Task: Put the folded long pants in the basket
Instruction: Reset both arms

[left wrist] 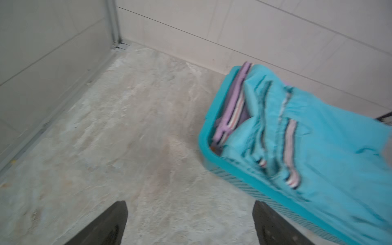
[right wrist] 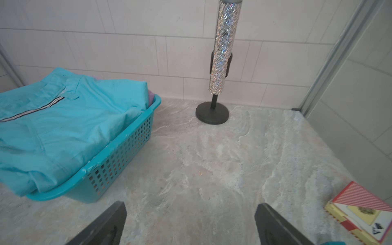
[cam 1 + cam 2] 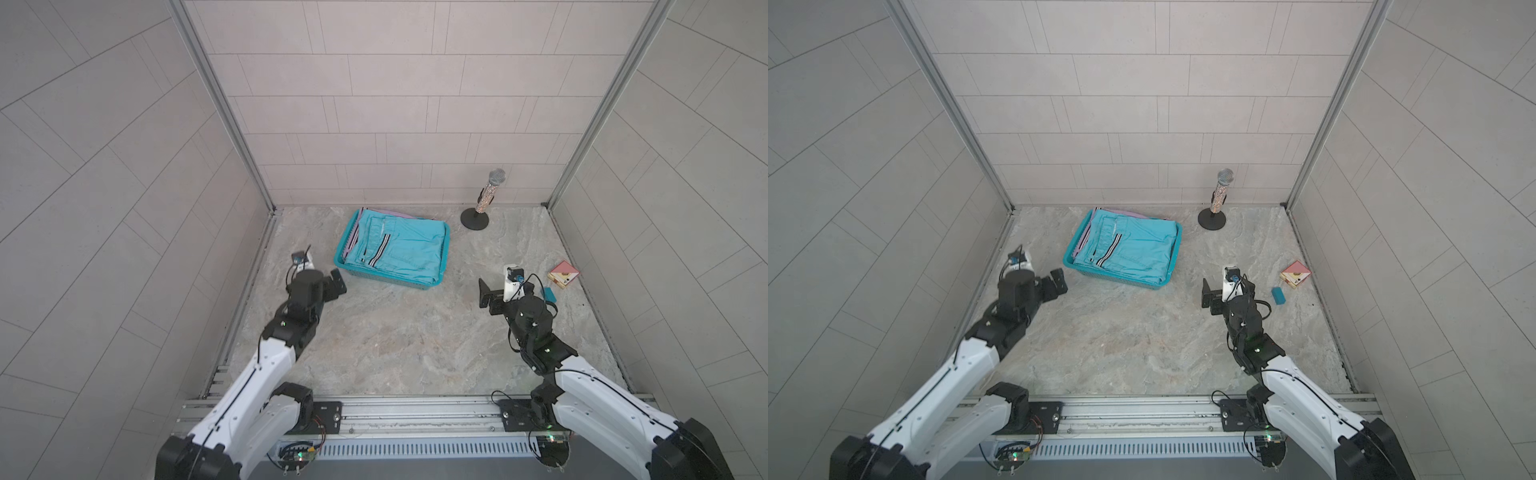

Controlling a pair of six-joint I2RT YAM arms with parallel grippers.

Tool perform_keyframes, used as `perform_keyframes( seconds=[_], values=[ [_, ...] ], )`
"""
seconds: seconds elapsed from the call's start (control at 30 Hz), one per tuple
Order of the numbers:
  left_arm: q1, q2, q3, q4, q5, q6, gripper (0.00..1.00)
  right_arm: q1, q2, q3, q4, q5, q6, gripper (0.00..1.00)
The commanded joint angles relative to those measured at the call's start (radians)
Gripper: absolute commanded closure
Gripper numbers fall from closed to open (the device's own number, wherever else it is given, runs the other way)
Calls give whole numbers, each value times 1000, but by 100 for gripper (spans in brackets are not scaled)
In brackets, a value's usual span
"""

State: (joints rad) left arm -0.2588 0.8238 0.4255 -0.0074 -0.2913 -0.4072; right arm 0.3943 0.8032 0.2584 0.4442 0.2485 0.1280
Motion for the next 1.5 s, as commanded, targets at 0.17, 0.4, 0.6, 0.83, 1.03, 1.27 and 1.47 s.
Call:
perform_keyframes(
  seconds=[0.17, 0.4, 0.6, 0.83, 1.03, 1.27, 1.47],
  values=[
    [98, 172, -102, 483, -287, 204, 0, -183, 258, -48, 197, 14, -90, 0],
    [292, 487, -138, 754, -168, 135, 0, -522, 522, 50, 337, -251, 105, 0],
    [194, 785, -109, 1123, 126, 428, 0, -612, 663, 74, 476, -364, 143, 0],
    [209, 703, -68, 902, 6, 348, 0, -287, 783, -97, 893, -134, -186, 0],
    [207, 742, -57, 935, -74, 321, 0, -391, 733, 131, 407, -71, -32, 0],
    [204, 736, -58, 934, -73, 322, 0, -392, 770, 34, 657, -244, -90, 0],
    [194, 704, -37, 845, -83, 326, 0, -397, 757, 110, 496, -178, -60, 0]
  ],
)
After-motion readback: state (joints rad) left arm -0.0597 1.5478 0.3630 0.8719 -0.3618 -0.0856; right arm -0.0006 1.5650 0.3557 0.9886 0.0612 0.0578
